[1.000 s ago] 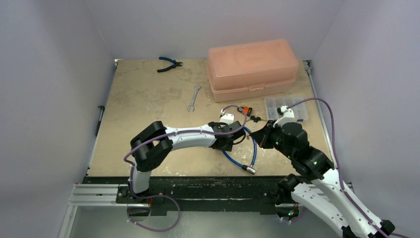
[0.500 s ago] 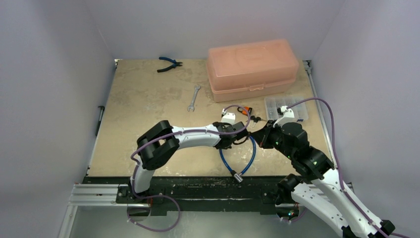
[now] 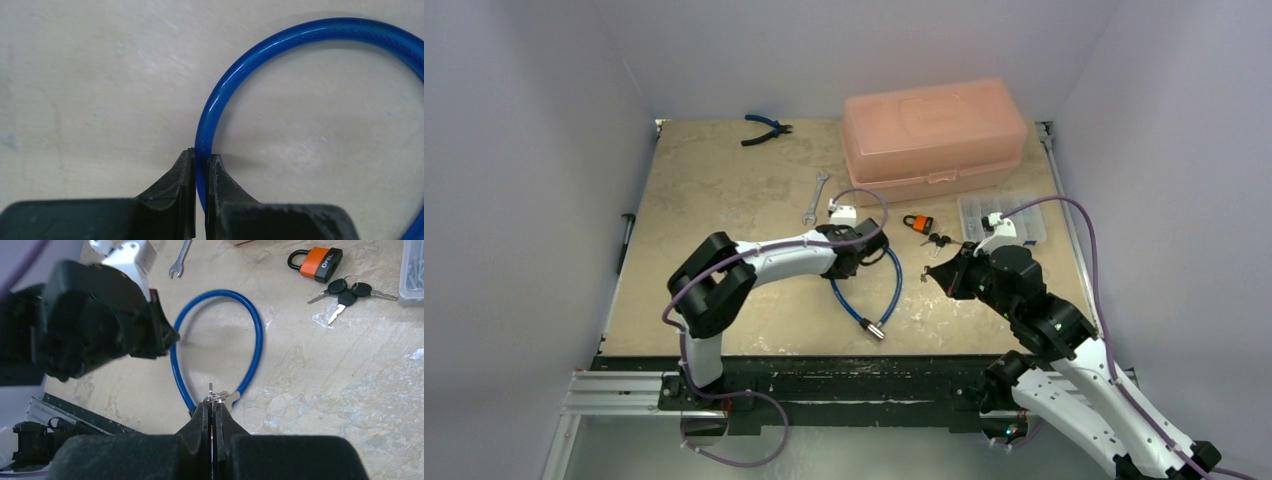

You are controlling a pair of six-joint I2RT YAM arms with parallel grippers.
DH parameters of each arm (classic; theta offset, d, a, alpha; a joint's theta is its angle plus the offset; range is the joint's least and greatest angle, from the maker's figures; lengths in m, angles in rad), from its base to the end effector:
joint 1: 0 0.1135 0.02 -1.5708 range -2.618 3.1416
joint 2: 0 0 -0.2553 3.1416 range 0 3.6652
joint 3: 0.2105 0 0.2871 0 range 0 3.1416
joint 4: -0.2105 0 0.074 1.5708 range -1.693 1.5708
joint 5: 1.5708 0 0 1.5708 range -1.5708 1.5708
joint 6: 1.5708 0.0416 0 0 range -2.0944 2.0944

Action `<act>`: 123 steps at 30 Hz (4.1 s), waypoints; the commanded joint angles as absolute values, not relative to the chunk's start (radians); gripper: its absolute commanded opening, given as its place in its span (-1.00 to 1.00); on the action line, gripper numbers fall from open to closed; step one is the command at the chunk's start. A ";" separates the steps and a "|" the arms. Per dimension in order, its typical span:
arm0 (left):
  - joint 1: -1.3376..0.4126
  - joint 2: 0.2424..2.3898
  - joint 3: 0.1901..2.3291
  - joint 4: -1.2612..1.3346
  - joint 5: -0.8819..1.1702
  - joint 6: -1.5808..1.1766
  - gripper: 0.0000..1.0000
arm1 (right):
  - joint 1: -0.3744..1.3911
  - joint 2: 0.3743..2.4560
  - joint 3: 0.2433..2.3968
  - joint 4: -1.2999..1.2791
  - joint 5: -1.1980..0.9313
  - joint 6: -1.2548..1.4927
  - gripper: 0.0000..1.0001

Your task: Unlock with the key

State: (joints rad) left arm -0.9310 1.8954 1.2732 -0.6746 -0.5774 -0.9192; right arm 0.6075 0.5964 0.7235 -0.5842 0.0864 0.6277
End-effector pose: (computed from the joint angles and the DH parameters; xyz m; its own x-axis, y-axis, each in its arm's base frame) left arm 0.2534 -0.3025 0.1358 -0.8129 -0.0236 -0.5819 -0.1028 0.9893 0.1035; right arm 0.1525 0.1017 0.3010 -0.5899 0.3025 -0.7487 -0.1960 0.8458 0.4962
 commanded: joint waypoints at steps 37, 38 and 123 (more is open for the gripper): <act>-0.400 1.945 1.357 -0.591 -0.571 -0.435 -1.00 | 0.603 0.732 0.694 -0.377 -0.058 0.568 -1.00; -0.392 1.948 1.356 -0.597 -0.572 -0.443 -1.00 | 0.603 0.735 0.693 -0.374 -0.060 0.566 -1.00; -0.718 1.157 0.900 -0.001 0.877 -0.331 -1.00 | 0.656 0.896 0.779 -0.067 -0.705 0.414 0.24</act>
State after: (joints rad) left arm -0.7151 1.2442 0.9478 -0.2470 0.9390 -0.1841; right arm 0.6502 0.9562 0.7448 -0.1165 -0.7753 0.3862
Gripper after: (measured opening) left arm 0.039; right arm 0.596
